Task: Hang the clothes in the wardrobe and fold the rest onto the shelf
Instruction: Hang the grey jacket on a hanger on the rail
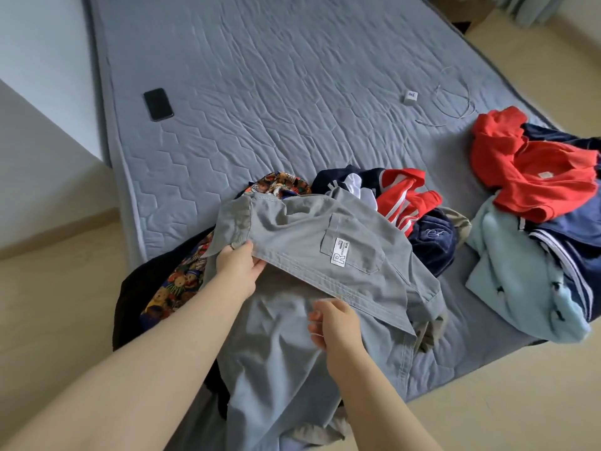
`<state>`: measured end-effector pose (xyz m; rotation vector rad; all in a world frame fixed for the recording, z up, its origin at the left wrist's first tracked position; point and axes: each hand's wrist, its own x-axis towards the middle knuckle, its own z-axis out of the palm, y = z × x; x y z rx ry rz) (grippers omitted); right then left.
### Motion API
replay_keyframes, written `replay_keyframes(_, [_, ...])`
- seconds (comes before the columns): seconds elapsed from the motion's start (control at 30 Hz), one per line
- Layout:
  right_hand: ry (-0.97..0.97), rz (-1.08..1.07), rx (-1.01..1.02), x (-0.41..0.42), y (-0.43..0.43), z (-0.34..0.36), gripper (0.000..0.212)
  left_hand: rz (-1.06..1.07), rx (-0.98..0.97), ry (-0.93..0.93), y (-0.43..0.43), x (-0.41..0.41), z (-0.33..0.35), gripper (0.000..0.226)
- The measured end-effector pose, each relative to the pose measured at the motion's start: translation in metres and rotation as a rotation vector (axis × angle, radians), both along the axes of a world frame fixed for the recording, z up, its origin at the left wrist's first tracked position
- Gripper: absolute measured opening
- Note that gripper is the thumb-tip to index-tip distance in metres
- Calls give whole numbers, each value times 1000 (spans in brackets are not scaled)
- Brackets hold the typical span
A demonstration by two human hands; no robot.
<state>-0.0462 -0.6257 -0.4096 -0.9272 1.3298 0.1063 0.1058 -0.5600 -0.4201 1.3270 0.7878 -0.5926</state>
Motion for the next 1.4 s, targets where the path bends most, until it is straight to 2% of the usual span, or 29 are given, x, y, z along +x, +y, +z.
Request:
replay_keyframes(0.1, [-33, 170, -256, 10, 6, 16, 9, -207, 121, -173, 20, -8, 27, 14])
replay_keyframes(0.13, [-40, 254, -364, 14, 10, 22, 14, -281, 158, -219, 27, -11, 36, 11])
replay_keyframes(0.23, [-38, 531, -684, 26, 23, 45, 57, -473, 158, -323, 47, -19, 66, 16])
replay_keyframes(0.33, [-66, 769, -817, 34, 38, 68, 84, -633, 120, -384, 64, -31, 96, 14])
replay_keyframes(0.4, [-65, 848, -880, 36, 47, 78, 82, -724, 79, -439, 76, -40, 112, 16])
replay_keyframes(0.53, [-87, 880, -1021, 40, 58, 100, 42, -834, 31, -527, 97, -47, 138, 14])
replay_keyframes(0.67, [-207, 816, -1001, 52, 78, 132, 26, -733, -16, -592, 122, -41, 162, 24])
replay_keyframes(0.8, [-343, 756, -924, 73, 118, 174, 19, -511, 83, -734, 156, -28, 187, 33])
replay_keyframes(0.93, [-493, 765, -864, 93, 172, 204, 16, -600, 95, -807, 203, -18, 209, 43])
replay_keyframes(1.0, [-550, 809, -875, 100, 200, 213, 17, -615, 138, -814, 233, -15, 220, 39])
replay_keyframes(1.2, [-734, 930, -829, 117, 312, 246, 25, -469, 273, -854, 350, -9, 262, 19])
replay_keyframes(1.3, [-843, 941, -743, 123, 372, 260, 32, -334, 139, -858, 416, -13, 270, 34])
replay_keyframes(1.4, [-915, 944, -638, 126, 431, 271, 28, -268, 69, -827, 481, -20, 276, 55])
